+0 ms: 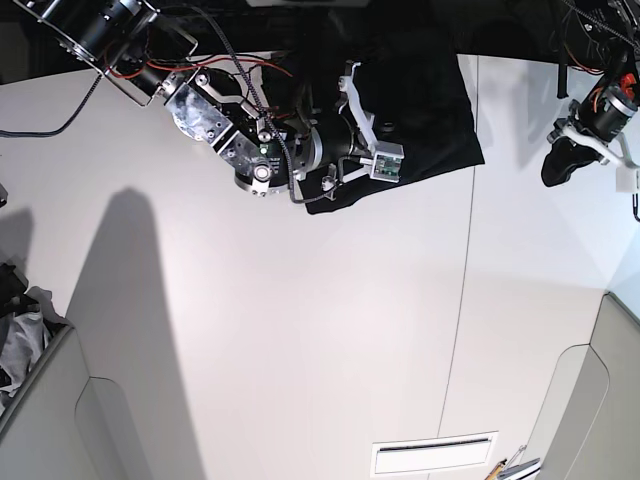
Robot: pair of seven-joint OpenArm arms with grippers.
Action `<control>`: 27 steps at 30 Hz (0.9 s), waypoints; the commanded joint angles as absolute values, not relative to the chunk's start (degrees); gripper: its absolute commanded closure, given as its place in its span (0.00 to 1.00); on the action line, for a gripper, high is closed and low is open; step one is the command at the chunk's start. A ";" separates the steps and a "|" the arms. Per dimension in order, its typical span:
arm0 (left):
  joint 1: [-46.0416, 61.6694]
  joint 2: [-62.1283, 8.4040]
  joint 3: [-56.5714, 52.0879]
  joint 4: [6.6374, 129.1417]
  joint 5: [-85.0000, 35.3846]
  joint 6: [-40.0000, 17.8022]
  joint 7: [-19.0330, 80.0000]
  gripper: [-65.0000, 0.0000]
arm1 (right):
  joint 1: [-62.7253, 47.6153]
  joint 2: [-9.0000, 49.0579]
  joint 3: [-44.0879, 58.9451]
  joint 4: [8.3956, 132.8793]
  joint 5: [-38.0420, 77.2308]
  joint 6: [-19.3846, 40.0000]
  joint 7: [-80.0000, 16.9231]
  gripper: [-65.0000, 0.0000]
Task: Fold the T-shirt properly
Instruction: 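Drag the folded shirt with the right gripper to the table edge beside the right arm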
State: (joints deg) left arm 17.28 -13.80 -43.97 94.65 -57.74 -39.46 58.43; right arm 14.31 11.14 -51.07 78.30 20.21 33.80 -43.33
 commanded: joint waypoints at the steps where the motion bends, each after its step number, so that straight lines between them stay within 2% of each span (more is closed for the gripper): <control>1: 17.15 -14.59 -44.27 95.72 -59.16 -40.00 57.19 1.00 | 14.13 11.70 -50.28 76.42 13.30 28.12 -48.29 1.00; 5: 17.15 -14.59 -44.27 95.72 -59.13 -40.00 57.19 1.00 | 12.25 11.35 -41.54 76.23 8.01 17.02 -46.44 1.00; 13: 17.15 -14.59 -44.27 95.72 -59.13 -40.00 56.95 1.00 | 11.55 8.67 -16.43 76.23 7.92 2.35 -46.39 1.00; 22: 16.99 -14.59 -44.27 95.72 -59.55 -40.00 56.36 1.00 | 11.57 6.15 7.99 76.23 10.70 -4.64 -42.11 1.00; 27: 16.99 -14.59 -44.27 95.72 -59.57 -40.00 56.34 1.00 | 11.62 5.19 19.66 76.23 13.41 -4.89 -38.04 1.00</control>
State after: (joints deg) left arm 17.28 -13.80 -43.94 94.65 -58.15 -39.46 57.52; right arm 10.92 4.93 19.88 75.59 13.45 -4.56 -38.68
